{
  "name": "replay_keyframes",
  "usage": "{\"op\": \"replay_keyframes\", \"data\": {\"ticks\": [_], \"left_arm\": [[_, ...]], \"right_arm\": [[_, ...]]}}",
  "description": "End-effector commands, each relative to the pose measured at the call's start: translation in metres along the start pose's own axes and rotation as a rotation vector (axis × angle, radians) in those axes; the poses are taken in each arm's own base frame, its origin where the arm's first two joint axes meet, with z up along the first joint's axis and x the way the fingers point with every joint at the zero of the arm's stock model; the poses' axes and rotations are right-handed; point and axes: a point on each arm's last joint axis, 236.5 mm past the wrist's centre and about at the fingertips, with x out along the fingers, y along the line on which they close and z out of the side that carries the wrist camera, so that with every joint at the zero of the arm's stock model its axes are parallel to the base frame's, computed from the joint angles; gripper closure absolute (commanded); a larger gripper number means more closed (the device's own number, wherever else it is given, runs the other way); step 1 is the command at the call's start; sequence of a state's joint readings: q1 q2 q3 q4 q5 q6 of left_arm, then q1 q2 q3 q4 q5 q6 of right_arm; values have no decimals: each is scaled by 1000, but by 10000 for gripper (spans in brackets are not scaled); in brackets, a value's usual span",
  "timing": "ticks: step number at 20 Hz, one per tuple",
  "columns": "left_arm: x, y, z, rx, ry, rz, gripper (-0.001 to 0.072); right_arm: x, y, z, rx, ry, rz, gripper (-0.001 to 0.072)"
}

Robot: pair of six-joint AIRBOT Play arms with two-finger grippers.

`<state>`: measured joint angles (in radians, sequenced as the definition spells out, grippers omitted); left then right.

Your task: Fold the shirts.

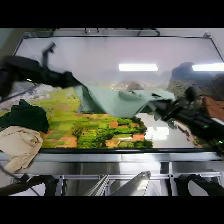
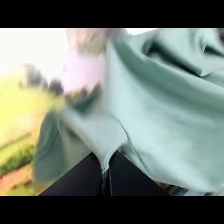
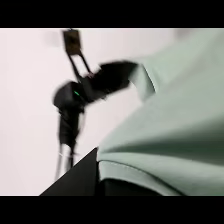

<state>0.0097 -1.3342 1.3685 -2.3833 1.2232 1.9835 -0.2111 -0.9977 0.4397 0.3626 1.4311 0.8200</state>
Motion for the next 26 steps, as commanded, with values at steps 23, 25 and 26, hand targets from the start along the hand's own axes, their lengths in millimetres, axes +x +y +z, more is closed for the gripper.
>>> {"op": "replay_keyframes", "data": {"ticks": [23, 25, 26], "left_arm": [[64, 47, 3, 140, 226, 50, 98], [87, 71, 11, 83, 231, 57, -4], [85, 77, 17, 50, 230, 60, -4]], "right_arm": [[-22, -122, 149, -310, -168, -755, 521], [-37, -154, 172, -222, -155, -769, 255], [-43, -154, 181, -217, -141, -755, 254]]}}
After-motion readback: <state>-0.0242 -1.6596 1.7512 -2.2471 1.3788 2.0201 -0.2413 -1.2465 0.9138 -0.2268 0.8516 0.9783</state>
